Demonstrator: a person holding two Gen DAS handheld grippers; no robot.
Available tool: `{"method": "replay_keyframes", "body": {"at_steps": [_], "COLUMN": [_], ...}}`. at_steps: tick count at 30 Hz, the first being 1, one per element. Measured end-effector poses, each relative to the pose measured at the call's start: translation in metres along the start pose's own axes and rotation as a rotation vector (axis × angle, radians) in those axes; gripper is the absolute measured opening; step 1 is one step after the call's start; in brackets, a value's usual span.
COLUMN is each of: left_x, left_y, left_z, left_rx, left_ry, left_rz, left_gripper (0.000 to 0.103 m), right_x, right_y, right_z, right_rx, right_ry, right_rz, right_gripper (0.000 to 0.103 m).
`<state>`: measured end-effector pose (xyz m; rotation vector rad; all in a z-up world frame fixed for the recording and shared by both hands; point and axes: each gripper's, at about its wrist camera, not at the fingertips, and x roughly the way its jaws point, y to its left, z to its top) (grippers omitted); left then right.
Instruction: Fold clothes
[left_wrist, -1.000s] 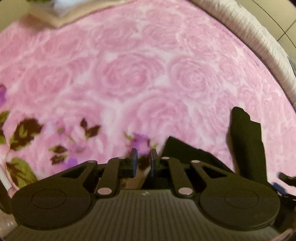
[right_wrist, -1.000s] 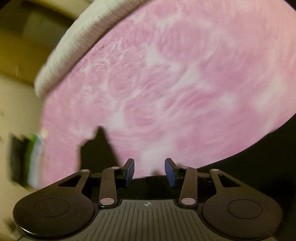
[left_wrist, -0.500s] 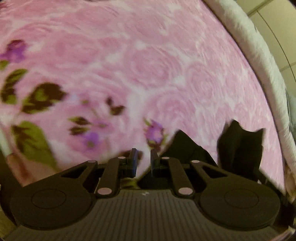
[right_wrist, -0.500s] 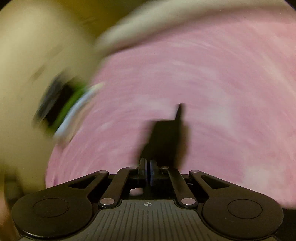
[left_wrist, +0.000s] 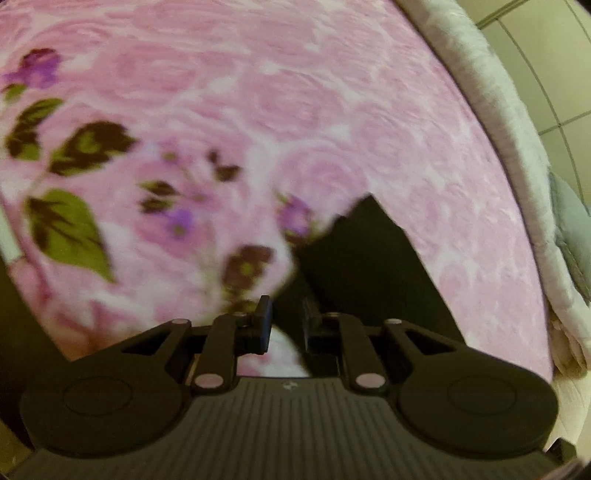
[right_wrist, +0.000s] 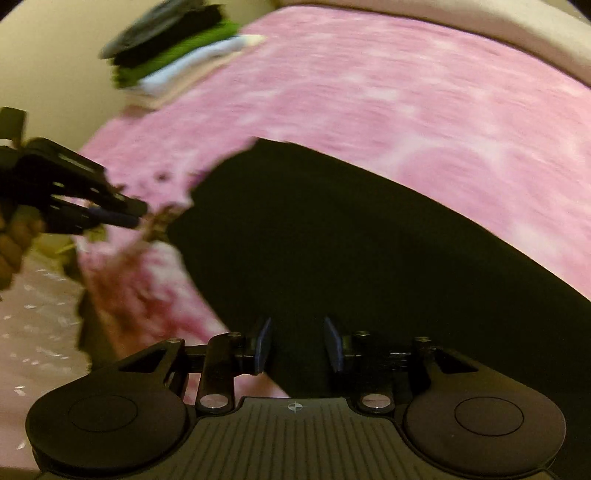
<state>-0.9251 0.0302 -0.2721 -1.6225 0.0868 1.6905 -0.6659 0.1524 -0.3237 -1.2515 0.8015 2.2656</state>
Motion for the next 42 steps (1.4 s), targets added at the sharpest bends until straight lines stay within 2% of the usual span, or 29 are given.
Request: {"method": "replay_keyframes", "body": {"at_steps": [4,8,18,22,28,31,35,39,42], "left_x": [0.01,0.018,0.033,0.044,0.046,0.035,0.027,0.027,0.029], "left_y": [-0.016,-0.023,-0.018,-0.016,-0.005,-0.002,0.003,0.009,0.013], "left_z": [-0.015,-0.031,-0.082,-0.098,-0.113,-0.122,-0.124,-0.123,-0.112], "left_rx": [0.003,-0.009,-0.003,0.069,0.115,0.11,0.119,0.096,0.067], "left_ry": [-0.01,-0.073,-0.242,-0.302,-0.379,-0.369,-0.364,-0.326,-0.311], "left_rz": [-0.063,-0.104,-0.18,-0.186,-0.248,-0.248,-0.303,-0.351,-0.365], "left_gripper": [0.013,0.014,0.017,0.017,0.019,0.019,0.022,0.022,0.023], "right_x": [-0.034,-0.062,-0.119,-0.129,-0.144,-0.16,-0.177,-0.179,-0.173], "right_y": [-0.032,-0.072,-0.201,-0.237,-0.247,-0.236,-0.226,-0.232,-0.241], "right_z": [-0.029,-0.058,-0.167,-0.205,-0.243,-0.263,-0.286,-0.294,-0.295], "right_rx": [0.071,0.211,0.761,0.921,1.0,1.043,1.122,1.215,1.276], "right_ry": [-0.016,-0.09,-0.304,-0.375,-0.501,-0.534,-0.536,-0.566,-0.607], "right_rz": [-0.097,-0.085,0.195,0.325,0.482,0.513,0.491,0.382,0.377], "right_gripper": [0.036,0.036,0.036,0.036,0.036,0.036,0.036,0.036,0.036]}}
